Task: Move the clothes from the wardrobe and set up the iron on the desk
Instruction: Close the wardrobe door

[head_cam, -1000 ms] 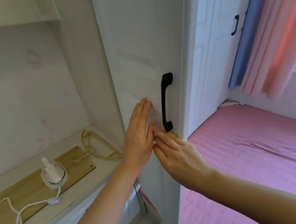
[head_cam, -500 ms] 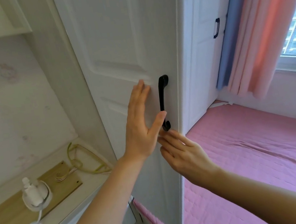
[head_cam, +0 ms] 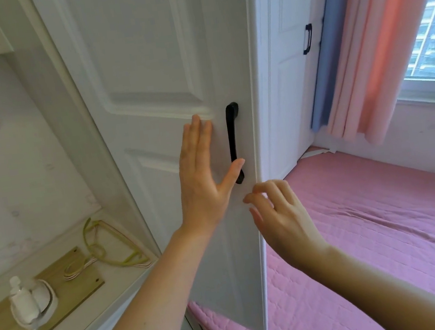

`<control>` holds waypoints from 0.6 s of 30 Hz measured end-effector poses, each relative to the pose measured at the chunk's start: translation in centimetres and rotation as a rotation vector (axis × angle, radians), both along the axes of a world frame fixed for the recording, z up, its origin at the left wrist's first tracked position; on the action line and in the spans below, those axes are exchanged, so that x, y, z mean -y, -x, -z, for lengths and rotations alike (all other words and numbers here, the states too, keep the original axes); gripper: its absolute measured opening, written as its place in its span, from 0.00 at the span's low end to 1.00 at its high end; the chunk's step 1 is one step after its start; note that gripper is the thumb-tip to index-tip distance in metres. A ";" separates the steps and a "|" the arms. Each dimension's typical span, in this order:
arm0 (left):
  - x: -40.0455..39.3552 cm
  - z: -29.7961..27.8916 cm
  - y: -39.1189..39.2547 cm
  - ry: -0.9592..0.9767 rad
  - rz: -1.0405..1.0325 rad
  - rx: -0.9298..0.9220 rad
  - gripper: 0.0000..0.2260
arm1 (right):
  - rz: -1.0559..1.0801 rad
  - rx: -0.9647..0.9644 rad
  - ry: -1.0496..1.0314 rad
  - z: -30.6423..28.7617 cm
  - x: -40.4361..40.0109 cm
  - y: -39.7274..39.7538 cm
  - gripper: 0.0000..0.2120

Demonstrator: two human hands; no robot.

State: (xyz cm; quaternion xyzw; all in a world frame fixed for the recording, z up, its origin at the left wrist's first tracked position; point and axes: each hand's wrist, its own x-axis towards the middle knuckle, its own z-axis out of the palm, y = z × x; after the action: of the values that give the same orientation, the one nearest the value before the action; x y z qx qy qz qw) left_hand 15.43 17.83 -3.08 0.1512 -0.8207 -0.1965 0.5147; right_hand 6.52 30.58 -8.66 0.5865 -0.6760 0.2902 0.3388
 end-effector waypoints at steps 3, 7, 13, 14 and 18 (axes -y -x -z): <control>0.2 0.2 1.0 0.017 -0.036 0.002 0.33 | -0.057 0.263 0.055 -0.5 0.6 0.7 0.19; 0.6 0.5 2.5 0.077 -0.107 0.007 0.32 | -0.116 0.644 0.138 -1.1 1.8 1.7 0.30; 2.5 1.5 5.6 0.161 -0.185 0.049 0.36 | -0.095 0.843 0.099 -0.6 3.8 4.0 0.27; 3.1 1.7 6.2 0.192 -0.206 0.067 0.36 | -0.095 0.860 0.097 -0.5 4.2 4.5 0.27; 5.3 2.4 8.8 0.317 -0.298 0.144 0.35 | -0.067 0.849 0.093 -0.7 6.1 7.0 0.27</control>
State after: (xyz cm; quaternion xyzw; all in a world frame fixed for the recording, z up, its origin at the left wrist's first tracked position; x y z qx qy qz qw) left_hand 6.63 12.58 -5.44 0.2017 -0.8446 0.0245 0.4954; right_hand -0.52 24.52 -7.96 0.4206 -0.7222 0.5470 0.0468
